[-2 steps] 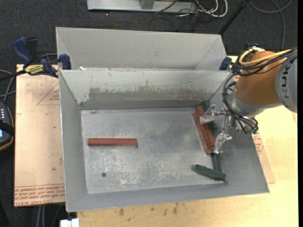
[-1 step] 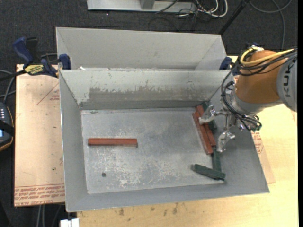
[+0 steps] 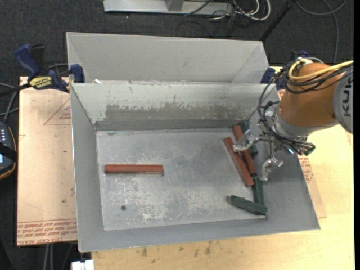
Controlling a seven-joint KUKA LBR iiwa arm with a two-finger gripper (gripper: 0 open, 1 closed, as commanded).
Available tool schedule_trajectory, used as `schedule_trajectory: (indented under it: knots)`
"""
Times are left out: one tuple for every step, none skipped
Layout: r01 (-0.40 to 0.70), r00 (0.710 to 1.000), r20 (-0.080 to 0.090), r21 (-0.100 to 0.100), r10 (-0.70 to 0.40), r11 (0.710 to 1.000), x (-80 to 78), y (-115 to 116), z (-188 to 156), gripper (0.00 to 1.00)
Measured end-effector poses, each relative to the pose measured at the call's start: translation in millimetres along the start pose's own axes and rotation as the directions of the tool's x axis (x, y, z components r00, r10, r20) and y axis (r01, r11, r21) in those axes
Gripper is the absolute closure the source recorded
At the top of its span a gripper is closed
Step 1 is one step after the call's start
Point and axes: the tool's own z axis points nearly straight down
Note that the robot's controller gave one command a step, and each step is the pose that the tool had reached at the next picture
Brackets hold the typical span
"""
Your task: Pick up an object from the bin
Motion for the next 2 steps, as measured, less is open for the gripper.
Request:
schedule_trajectory:
  knots:
    - [0.239, 0.971, 0.007, -0.006, -0.238, 0.971, -1.5, 10.5, 0.5, 0.0]
    - [0.314, 0.949, 0.008, -0.013, -0.314, 0.949, -3.3, 13.4, 0.8, 0.0]
